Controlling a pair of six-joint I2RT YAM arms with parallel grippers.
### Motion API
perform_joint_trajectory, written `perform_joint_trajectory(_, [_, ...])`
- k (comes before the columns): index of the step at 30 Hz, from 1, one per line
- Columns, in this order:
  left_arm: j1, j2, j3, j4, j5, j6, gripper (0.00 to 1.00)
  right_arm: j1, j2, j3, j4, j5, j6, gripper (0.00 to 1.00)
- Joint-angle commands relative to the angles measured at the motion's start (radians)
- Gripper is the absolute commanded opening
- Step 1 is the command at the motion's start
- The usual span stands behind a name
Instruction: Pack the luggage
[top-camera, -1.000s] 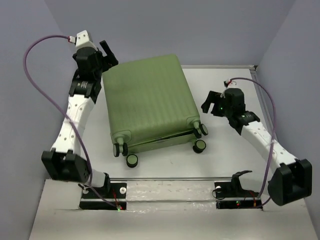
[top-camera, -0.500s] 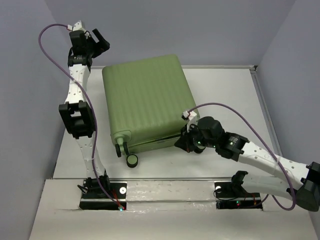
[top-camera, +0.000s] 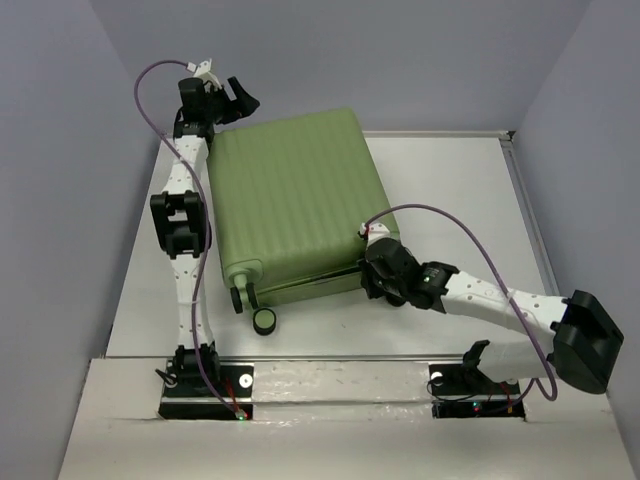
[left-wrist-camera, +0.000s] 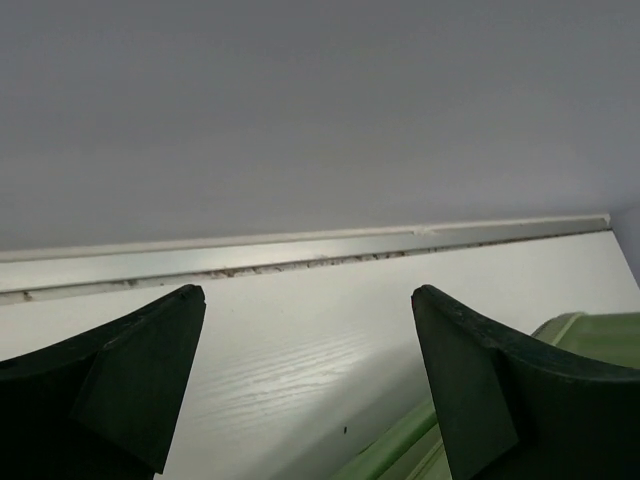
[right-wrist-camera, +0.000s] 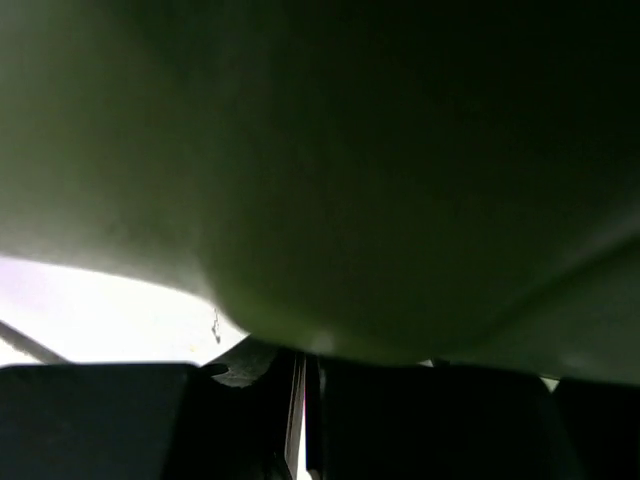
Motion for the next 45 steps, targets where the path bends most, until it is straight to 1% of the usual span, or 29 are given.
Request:
perform_joint_trajectory(1, [-0.030,-0.021,-0.046,0.077,0.082,0.046,0.95,-0.031,0.053,0.051,0.111,0.171,0.043,0.07])
perform_joint_trajectory(4, [-0.039,-0.137,-0.363,0.233,0.065,0.057,0.95,-0.086,0.055,0.052,0.171,0.148,0.027,0.07])
perform_joint_trajectory(7, [-0.036,-0.264,-0.548,0.345,0.045,0.010,0.94,-0.135,0.060,0.065,0.229,0.074,0.006,0.07])
perform_joint_trajectory(8, [-0.034,-0.328,-0.658,0.392,0.030,-0.027,0.93,-0.174,0.075,0.075,0.240,0.050,-0.002,0.07])
perform_joint_trajectory(9, [-0.034,-0.329,-0.721,0.419,0.005,-0.067,0.93,-0.192,0.075,0.086,0.253,0.033,-0.008,0.07])
perform_joint_trajectory(10, [-0.034,-0.397,-0.855,0.498,-0.036,-0.110,0.93,-0.225,0.098,0.112,0.285,-0.002,-0.020,0.07])
perform_joint_trajectory(11, [-0.036,-0.468,-0.919,0.541,-0.050,-0.171,0.93,-0.244,0.112,0.128,0.293,-0.019,-0.020,0.07])
perform_joint_trajectory(15, [-0.050,-0.609,-1.189,0.614,-0.139,-0.219,0.89,-0.311,0.185,0.226,0.335,-0.109,-0.028,0.07])
perform_joint_trajectory(17, [-0.056,-0.734,-1.298,0.608,-0.271,-0.268,0.89,-0.324,0.228,0.275,0.344,-0.186,-0.023,0.07])
perform_joint_trajectory(19, [-0.103,-0.876,-1.496,0.606,-0.392,-0.419,0.89,-0.334,0.273,0.373,0.353,-0.253,-0.023,0.07])
perform_joint_trajectory(20, [-0.116,-0.931,-1.627,0.629,-0.423,-0.440,0.89,-0.334,0.335,0.417,0.352,-0.286,-0.022,0.07])
perform_joint_trajectory(21, [-0.128,-1.038,-1.684,0.637,-0.438,-0.442,0.88,-0.334,0.371,0.512,0.349,-0.321,-0.022,0.09])
perform_joint_trajectory(23, [-0.169,-1.158,-1.778,0.602,-0.509,-0.416,0.89,-0.334,0.446,0.615,0.320,-0.379,-0.005,0.11])
perform_joint_trajectory(24, [-0.177,-1.288,-1.865,0.583,-0.544,-0.419,0.89,-0.334,0.528,0.726,0.309,-0.398,0.004,0.13])
perform_joint_trajectory(26, [-0.198,-1.428,-1.945,0.557,-0.557,-0.435,0.89,-0.343,0.630,0.868,0.232,-0.462,0.021,0.17])
perform_joint_trajectory(27, [-0.215,-1.572,-2.004,0.516,-0.567,-0.442,0.89,-0.344,0.735,0.949,0.197,-0.487,0.027,0.25])
perform_joint_trajectory(28, [-0.240,-1.637,-2.022,0.488,-0.581,-0.439,0.89,-0.344,0.789,1.033,0.124,-0.514,0.033,0.30])
perform_joint_trajectory(29, [-0.287,-1.700,-2.036,0.414,-0.607,-0.429,0.89,-0.356,0.837,1.192,0.087,-0.554,0.050,0.45])
perform_joint_trajectory(30, [-0.309,-1.796,-2.038,0.379,-0.618,-0.422,0.89,-0.356,0.877,1.264,0.062,-0.573,0.059,0.56])
perform_joint_trajectory(33, [-0.350,-1.915,-2.007,0.250,-0.613,-0.380,0.90,-0.391,0.942,1.418,-0.022,-0.587,0.075,0.87])
perform_joint_trajectory(36, [-0.353,-1.952,-1.952,0.212,-0.571,-0.356,0.92,-0.422,0.829,1.332,-0.032,-0.496,0.043,0.90])
perform_joint_trajectory(37, [-0.353,-1.946,-1.920,0.194,-0.583,-0.315,0.93,-0.422,0.734,1.288,-0.030,-0.420,0.023,0.91])
perform_joint_trajectory(38, [-0.353,-1.928,-1.827,0.180,-0.589,-0.285,0.95,-0.422,0.684,1.187,-0.029,-0.388,-0.017,0.90])
perform_joint_trajectory(39, [-0.353,-1.897,-1.762,0.160,-0.596,-0.249,0.97,-0.422,0.635,1.186,-0.024,-0.367,-0.028,0.90])
perform_joint_trajectory(40, [-0.353,-1.812,-1.700,0.135,-0.600,-0.207,0.98,-0.422,0.583,1.071,-0.016,-0.349,-0.036,0.88])
perform_joint_trajectory(41, [-0.352,-1.706,-1.561,0.068,-0.609,-0.140,0.99,-0.422,0.479,0.937,0.012,-0.346,-0.046,0.85])
perform_joint_trajectory(42, [-0.352,-1.705,-1.492,0.027,-0.618,-0.121,0.99,-0.422,0.428,0.936,0.033,-0.356,-0.049,0.84])
perform_joint_trajectory(43, [-0.350,-1.628,-1.439,-0.024,-0.606,-0.104,0.99,-0.401,0.378,0.804,0.063,-0.372,-0.049,0.84])
perform_joint_trajectory(45, [-0.349,-1.581,-1.345,-0.047,-0.572,-0.075,0.99,-0.370,0.283,0.676,0.092,-0.390,-0.072,0.84])
